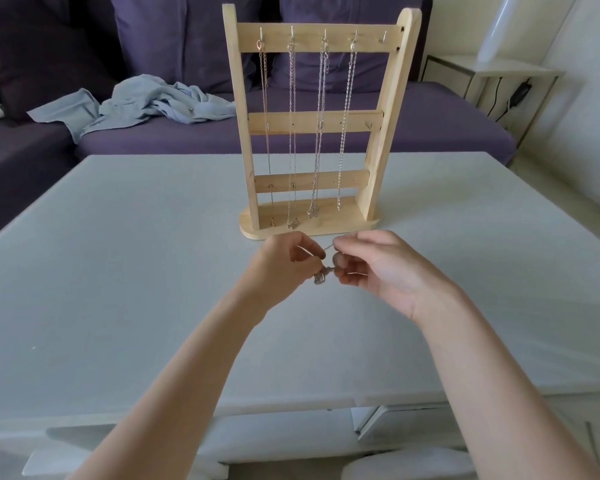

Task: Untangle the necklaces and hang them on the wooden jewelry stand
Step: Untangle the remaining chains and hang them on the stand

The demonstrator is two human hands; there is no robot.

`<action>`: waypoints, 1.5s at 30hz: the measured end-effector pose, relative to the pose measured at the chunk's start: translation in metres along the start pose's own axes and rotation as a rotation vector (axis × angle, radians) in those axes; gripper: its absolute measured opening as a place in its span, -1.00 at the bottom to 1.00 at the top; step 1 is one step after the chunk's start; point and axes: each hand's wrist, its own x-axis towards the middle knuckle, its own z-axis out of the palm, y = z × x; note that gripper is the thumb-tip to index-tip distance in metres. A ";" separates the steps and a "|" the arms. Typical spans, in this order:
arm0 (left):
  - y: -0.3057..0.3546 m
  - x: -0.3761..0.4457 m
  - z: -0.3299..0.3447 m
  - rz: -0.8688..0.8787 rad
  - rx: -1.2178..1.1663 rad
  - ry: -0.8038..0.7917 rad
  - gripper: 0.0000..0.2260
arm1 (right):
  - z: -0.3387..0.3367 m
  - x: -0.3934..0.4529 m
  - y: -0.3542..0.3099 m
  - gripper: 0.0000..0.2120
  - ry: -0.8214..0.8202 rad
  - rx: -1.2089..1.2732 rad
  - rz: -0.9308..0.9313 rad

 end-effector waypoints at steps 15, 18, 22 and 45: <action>0.002 0.002 -0.003 0.001 -0.168 0.078 -0.87 | 0.001 -0.003 0.000 -0.94 -0.089 -0.057 0.030; -0.001 0.003 -0.002 0.126 0.038 0.097 -0.85 | 0.003 -0.003 0.001 -0.95 -0.125 -0.135 0.081; -0.002 0.002 -0.001 0.188 0.085 0.115 -0.83 | 0.006 -0.002 0.002 -0.79 -0.056 -0.057 0.075; -0.002 0.004 -0.005 0.078 -0.085 0.054 -0.80 | 0.002 0.000 -0.003 -0.83 0.077 0.075 0.064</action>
